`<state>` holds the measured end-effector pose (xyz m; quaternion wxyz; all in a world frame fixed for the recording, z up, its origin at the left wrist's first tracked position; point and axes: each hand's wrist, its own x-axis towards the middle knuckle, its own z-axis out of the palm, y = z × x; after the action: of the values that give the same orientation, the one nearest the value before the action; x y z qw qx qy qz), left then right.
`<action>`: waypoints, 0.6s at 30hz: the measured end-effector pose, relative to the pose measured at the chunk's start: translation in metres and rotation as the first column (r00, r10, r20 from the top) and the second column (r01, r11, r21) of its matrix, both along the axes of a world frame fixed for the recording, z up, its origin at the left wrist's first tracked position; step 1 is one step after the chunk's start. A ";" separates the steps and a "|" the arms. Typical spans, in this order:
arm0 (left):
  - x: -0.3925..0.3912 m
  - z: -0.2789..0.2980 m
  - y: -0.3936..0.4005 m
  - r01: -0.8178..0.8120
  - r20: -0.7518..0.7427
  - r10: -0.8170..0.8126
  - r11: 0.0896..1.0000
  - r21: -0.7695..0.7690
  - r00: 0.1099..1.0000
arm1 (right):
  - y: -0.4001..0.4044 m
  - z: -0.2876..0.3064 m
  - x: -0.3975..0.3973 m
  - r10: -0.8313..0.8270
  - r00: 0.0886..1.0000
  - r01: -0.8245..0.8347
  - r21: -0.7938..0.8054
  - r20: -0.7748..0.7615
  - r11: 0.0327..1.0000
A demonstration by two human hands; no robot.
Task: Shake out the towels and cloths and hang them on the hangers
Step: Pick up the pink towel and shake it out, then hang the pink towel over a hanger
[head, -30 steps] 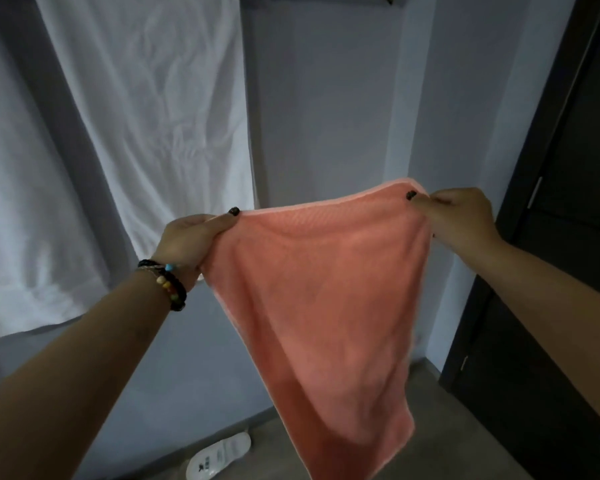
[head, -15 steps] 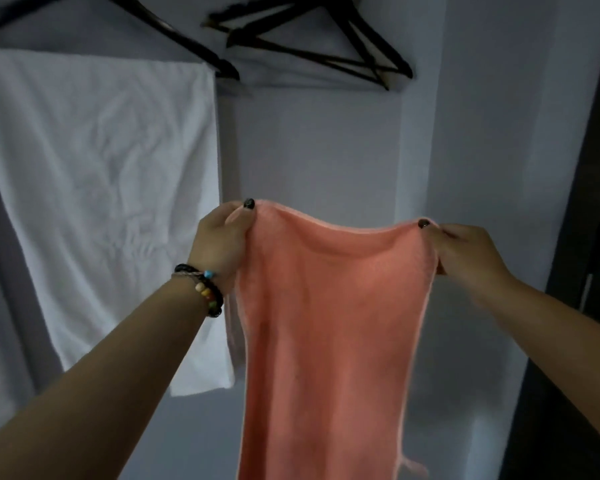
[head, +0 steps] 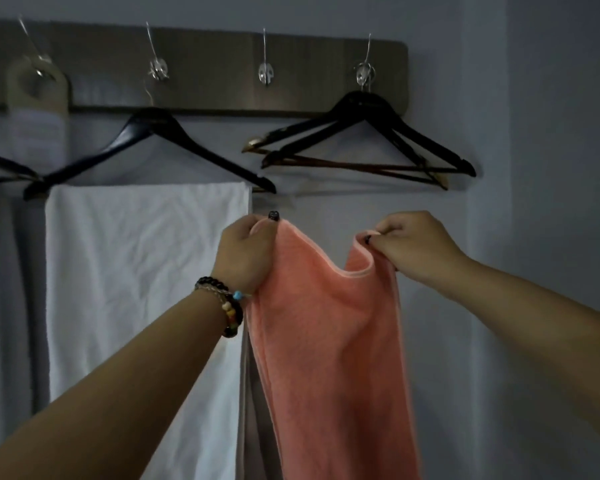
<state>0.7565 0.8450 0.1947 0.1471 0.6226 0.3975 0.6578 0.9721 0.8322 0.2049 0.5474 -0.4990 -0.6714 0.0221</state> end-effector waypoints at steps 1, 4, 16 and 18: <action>-0.006 0.007 0.006 -0.011 0.010 0.011 1.000 0.006 1.000 | 0.009 0.009 -0.003 0.002 0.999 -0.001 -0.019 0.041 1.000; -0.020 0.030 0.025 -0.058 0.037 0.057 0.998 0.026 0.998 | 0.039 0.038 -0.005 0.033 0.996 -0.030 -0.050 0.079 0.998; -0.025 0.105 0.085 -0.135 -0.196 0.185 0.961 0.242 0.963 | 0.125 0.129 0.039 -0.456 0.890 0.418 0.371 0.015 0.829; -0.021 0.107 0.090 -0.121 -0.201 0.169 0.965 0.233 0.965 | 0.131 0.143 0.056 -0.518 0.853 0.466 0.362 0.059 0.808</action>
<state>0.7356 0.9355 0.3013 -0.0160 0.6728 0.3813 0.6338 1.0282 0.9631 0.3483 0.5568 -0.5560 -0.5530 -0.2739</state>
